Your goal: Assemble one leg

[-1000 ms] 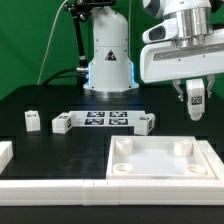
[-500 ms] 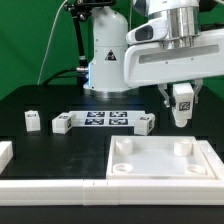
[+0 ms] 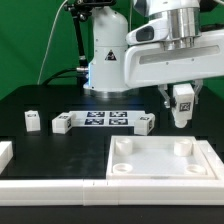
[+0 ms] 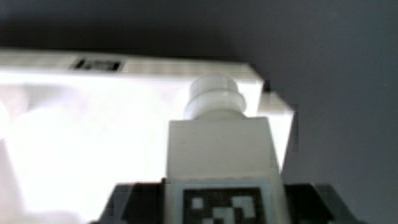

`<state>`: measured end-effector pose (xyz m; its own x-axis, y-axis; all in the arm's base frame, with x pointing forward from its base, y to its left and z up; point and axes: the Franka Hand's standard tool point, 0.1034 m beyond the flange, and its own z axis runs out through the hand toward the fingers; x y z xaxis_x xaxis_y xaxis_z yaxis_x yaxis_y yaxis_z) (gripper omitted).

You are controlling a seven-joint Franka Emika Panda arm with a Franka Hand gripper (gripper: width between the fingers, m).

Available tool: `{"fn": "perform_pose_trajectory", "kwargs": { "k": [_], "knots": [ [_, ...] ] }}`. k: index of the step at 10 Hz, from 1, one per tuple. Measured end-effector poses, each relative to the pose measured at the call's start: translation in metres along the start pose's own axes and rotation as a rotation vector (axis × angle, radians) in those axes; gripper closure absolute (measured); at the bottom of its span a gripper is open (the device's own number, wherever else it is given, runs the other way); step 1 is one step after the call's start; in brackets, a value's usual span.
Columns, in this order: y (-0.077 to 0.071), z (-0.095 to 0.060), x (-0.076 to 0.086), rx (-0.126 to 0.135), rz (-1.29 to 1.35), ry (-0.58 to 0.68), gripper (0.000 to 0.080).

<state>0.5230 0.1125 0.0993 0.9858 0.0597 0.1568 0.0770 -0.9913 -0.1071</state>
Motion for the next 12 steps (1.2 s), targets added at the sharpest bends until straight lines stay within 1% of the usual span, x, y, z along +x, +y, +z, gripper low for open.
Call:
{"fn": "perform_pose_trajectory", "kwargs": {
  "k": [1,2,3,5,6,7,8,9,10,11,12],
  "knots": [
    [0.006,-0.002,0.021,0.001,-0.013,0.014,0.0512],
    [0.010,0.001,0.035,0.003,-0.021,0.020,0.0512],
    [0.011,0.005,0.046,0.007,-0.019,0.030,0.0512],
    [0.018,0.023,0.074,0.017,-0.082,0.050,0.0512],
    [0.027,0.023,0.091,0.025,-0.138,0.045,0.0512],
    [0.027,0.020,0.092,0.031,-0.130,0.027,0.0512],
    [0.026,0.020,0.092,0.030,-0.131,0.028,0.0512],
    [0.028,0.020,0.095,0.021,-0.134,0.063,0.0512],
    [0.028,0.021,0.094,0.021,-0.134,0.061,0.0512],
    [0.030,0.020,0.097,0.013,-0.135,0.093,0.0512],
    [0.031,0.021,0.096,0.006,-0.128,0.119,0.0512]
  ]
}}
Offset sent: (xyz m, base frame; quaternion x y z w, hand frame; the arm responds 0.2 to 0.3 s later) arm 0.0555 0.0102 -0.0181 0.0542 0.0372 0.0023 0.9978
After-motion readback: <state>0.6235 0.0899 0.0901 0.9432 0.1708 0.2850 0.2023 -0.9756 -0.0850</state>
